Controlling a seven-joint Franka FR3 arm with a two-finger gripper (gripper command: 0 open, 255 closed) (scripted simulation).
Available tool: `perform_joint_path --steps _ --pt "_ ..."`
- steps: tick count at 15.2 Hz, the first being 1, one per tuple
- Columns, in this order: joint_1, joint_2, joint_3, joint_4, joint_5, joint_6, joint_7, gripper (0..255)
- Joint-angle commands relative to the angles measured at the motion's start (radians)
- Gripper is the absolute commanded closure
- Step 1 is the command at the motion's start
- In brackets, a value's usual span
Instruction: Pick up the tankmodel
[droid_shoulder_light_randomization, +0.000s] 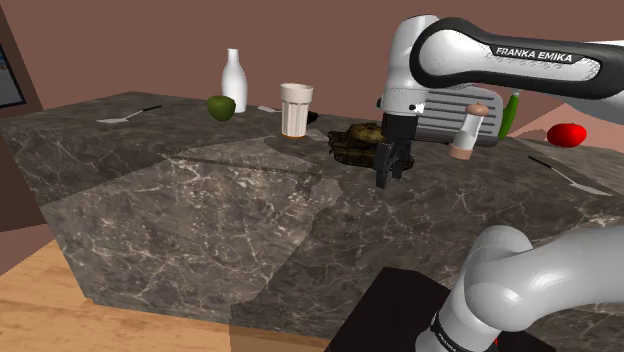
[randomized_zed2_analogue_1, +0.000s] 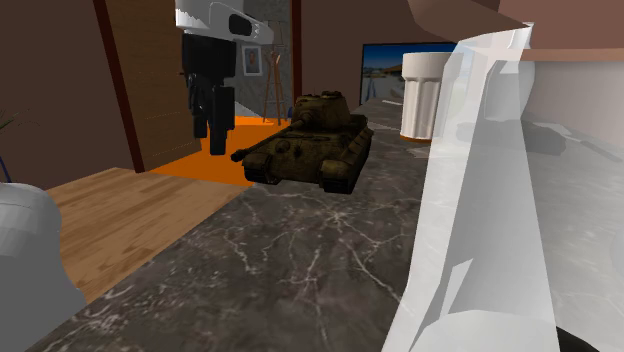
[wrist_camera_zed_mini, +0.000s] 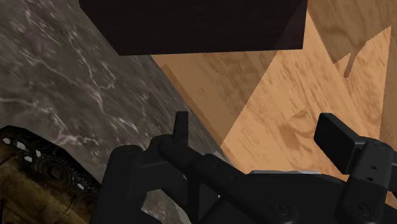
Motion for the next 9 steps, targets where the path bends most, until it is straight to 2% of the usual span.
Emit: perform_joint_path --steps 1,9 --pt "0.000 0.000 0.000 0.000 0.000 0.000 0.000 0" --pt "0.053 0.038 -0.182 0.154 -0.184 -0.023 -0.405 0"
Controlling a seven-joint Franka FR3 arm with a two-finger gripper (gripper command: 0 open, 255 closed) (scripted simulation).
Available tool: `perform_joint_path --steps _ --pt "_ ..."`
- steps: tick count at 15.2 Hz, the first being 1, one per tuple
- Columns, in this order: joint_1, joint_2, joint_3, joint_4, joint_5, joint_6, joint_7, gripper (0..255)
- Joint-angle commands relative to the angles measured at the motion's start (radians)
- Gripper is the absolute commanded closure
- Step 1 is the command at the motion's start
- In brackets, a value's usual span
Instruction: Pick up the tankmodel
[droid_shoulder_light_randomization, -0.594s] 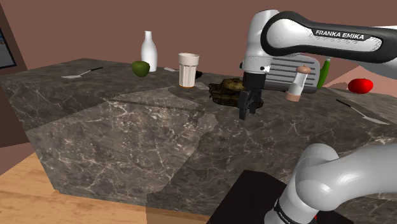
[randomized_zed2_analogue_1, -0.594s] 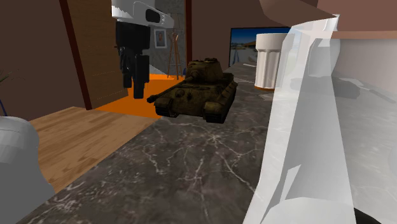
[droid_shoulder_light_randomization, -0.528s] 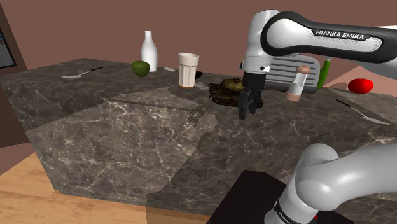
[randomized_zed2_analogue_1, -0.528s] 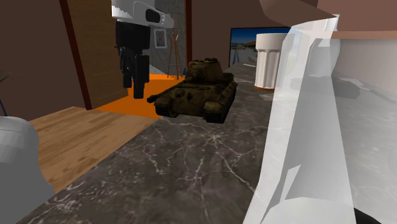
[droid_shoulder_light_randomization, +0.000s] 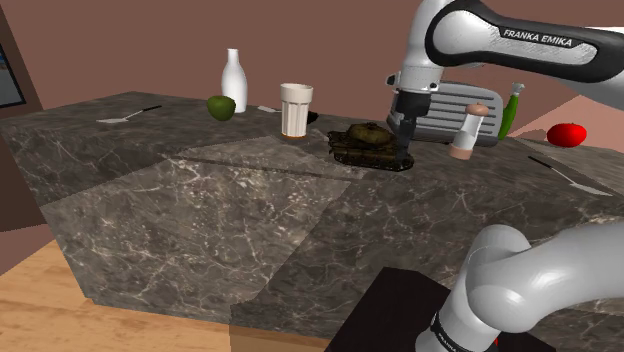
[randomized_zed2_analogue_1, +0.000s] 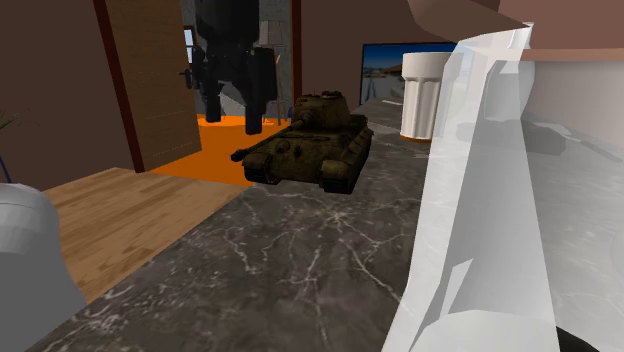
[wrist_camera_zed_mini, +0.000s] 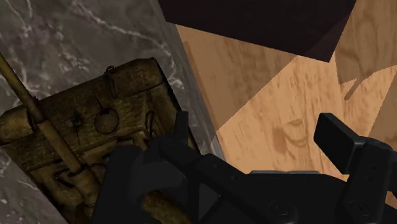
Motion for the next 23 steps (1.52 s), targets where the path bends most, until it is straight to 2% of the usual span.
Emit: perform_joint_path --steps 1,9,18,19,23 --pt "0.017 0.016 -0.049 0.040 -0.043 0.004 -0.111 0" --pt "0.117 0.138 -0.226 0.275 -0.129 0.017 -0.504 0" --pt "0.104 0.096 -0.236 0.143 -0.148 0.109 -0.493 0" --pt "0.104 0.097 -0.236 0.143 -0.148 0.109 -0.493 255" --pt "0.104 0.096 -0.236 0.142 -0.148 0.109 -0.493 255"
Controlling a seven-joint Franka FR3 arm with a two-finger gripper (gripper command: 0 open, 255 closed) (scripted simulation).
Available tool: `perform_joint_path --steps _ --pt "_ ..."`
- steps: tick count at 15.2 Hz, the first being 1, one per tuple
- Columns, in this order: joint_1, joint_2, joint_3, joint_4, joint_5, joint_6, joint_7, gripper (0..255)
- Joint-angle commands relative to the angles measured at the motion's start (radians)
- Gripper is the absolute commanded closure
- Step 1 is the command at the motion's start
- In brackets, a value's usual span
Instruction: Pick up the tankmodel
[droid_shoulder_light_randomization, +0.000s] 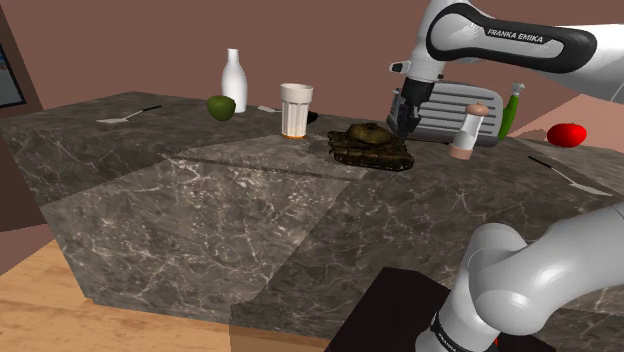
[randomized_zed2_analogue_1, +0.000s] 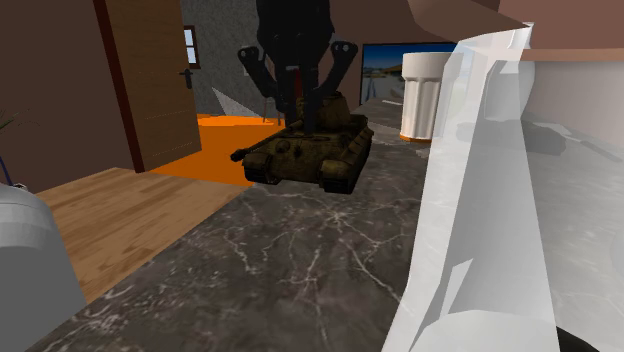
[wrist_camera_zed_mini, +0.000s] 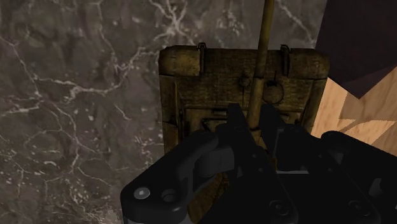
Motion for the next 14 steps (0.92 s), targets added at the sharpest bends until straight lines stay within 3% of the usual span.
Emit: perform_joint_path --steps 1,5,14 --pt "0.000 0.000 0.000 -0.001 0.000 0.000 0.000 255" --pt "0.000 0.000 0.000 0.000 0.000 0.000 0.000 255" --pt "0.015 0.052 0.012 0.159 0.022 -0.109 -0.013 255"
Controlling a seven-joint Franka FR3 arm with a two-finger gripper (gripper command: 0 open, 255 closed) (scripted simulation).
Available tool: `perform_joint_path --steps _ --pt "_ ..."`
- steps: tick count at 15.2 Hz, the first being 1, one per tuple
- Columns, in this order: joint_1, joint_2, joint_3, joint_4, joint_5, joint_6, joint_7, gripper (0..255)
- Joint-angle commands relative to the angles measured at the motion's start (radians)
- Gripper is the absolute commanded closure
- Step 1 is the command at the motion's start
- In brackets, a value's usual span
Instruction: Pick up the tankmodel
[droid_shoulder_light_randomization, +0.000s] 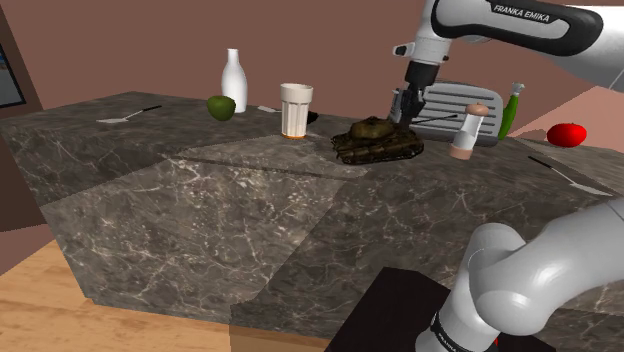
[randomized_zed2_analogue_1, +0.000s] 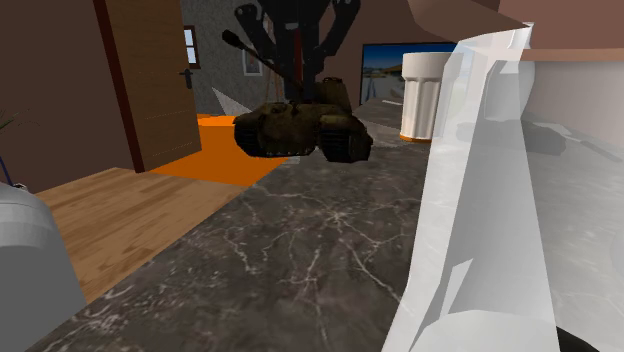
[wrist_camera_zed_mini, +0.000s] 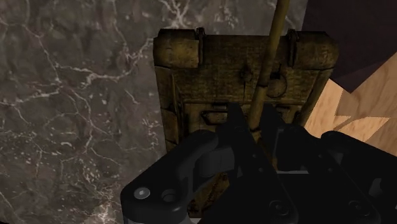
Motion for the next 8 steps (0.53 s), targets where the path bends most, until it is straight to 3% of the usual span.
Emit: perform_joint_path --steps 1,8 --pt "0.003 0.011 0.002 0.038 0.004 -0.025 -0.004 255" --pt "0.012 0.049 0.003 0.139 0.016 -0.089 -0.015 255"
